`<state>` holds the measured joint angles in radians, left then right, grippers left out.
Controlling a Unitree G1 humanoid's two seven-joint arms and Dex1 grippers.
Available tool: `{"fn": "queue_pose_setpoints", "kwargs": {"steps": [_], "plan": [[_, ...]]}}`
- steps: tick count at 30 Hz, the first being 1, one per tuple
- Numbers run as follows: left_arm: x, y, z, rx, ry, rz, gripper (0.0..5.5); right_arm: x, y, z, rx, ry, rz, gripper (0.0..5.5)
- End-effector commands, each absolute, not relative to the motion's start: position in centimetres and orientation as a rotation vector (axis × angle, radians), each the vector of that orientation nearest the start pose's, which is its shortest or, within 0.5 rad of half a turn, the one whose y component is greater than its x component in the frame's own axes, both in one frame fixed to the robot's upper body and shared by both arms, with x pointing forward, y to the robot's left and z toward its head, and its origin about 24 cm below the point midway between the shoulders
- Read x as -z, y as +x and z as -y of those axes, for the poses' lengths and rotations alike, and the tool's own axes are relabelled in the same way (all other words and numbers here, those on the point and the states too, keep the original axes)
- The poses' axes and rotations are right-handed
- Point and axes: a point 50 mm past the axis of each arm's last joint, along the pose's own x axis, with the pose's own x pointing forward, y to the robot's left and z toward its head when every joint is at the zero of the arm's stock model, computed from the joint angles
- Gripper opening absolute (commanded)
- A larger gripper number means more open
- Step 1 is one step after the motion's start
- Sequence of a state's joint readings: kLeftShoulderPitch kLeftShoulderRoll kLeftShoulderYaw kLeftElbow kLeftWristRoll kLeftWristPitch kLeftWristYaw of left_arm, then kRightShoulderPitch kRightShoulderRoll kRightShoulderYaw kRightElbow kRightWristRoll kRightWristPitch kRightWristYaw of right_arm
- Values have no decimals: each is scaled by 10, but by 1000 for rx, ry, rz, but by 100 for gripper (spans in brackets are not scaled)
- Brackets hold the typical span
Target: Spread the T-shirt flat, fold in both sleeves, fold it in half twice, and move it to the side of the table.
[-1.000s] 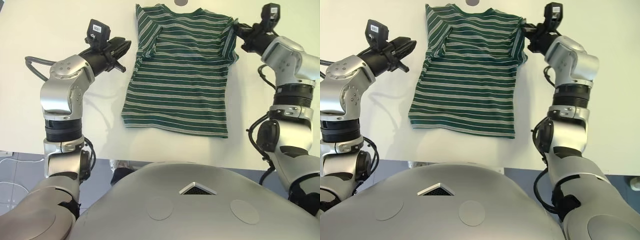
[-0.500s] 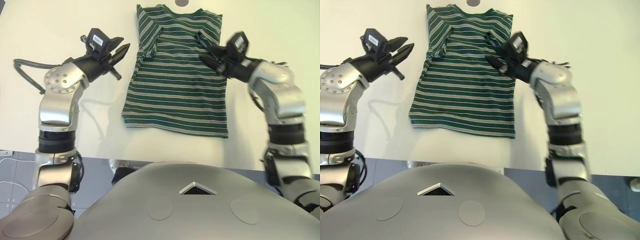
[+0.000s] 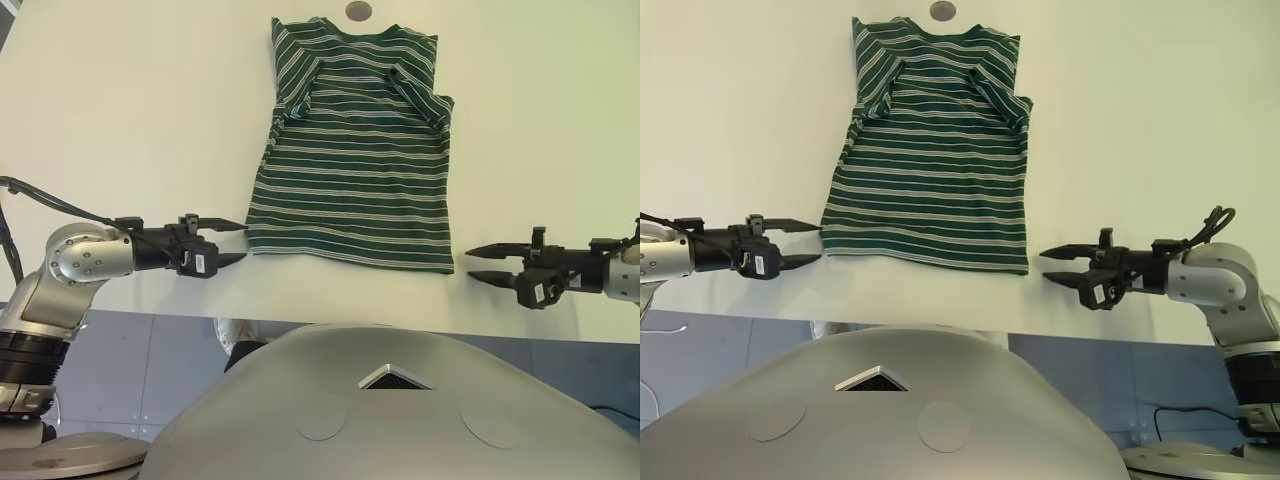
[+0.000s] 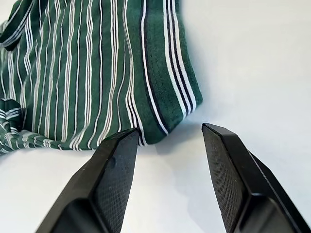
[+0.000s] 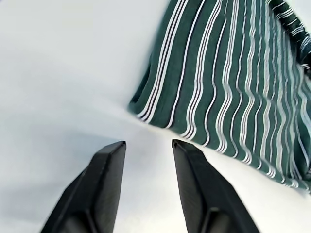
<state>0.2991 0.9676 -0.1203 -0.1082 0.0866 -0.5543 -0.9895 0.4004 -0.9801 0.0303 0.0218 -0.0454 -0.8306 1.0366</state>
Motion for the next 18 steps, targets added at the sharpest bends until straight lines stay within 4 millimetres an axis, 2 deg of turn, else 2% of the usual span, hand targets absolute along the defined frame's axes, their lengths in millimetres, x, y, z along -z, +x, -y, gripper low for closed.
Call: {"fn": "queue_pose_setpoints", "kwargs": {"steps": [1,3,4,7,9,11,14,16,17,18], "plan": [[-40,155,-233,1414,1040,-289,238,-46,133,242,-1444,-1004,-101,179],[-38,156,-230,1419,1044,-283,238,-42,132,238,-1463,-1014,-83,179],[-37,156,-229,1426,1043,-280,241,-40,132,236,-1466,-1017,-78,160],[-36,157,-225,1448,1024,-279,181,-39,136,233,-1444,-991,-83,100],[-37,156,-221,1430,868,-349,143,-43,142,228,-1396,-915,-105,58],[-42,148,-220,1465,656,-512,103,-52,150,223,-1362,-759,-202,14],[-69,117,-225,1629,189,-907,47,-69,128,226,-1549,-395,-575,0],[-85,111,-224,1676,25,-995,9,-85,114,226,-1644,-169,-732,0],[-92,112,-223,1677,-31,-997,1,-92,113,223,-1659,-74,-763,0],[-98,121,-221,1640,-60,-958,1,-100,121,220,-1632,-2,-747,0]]}}
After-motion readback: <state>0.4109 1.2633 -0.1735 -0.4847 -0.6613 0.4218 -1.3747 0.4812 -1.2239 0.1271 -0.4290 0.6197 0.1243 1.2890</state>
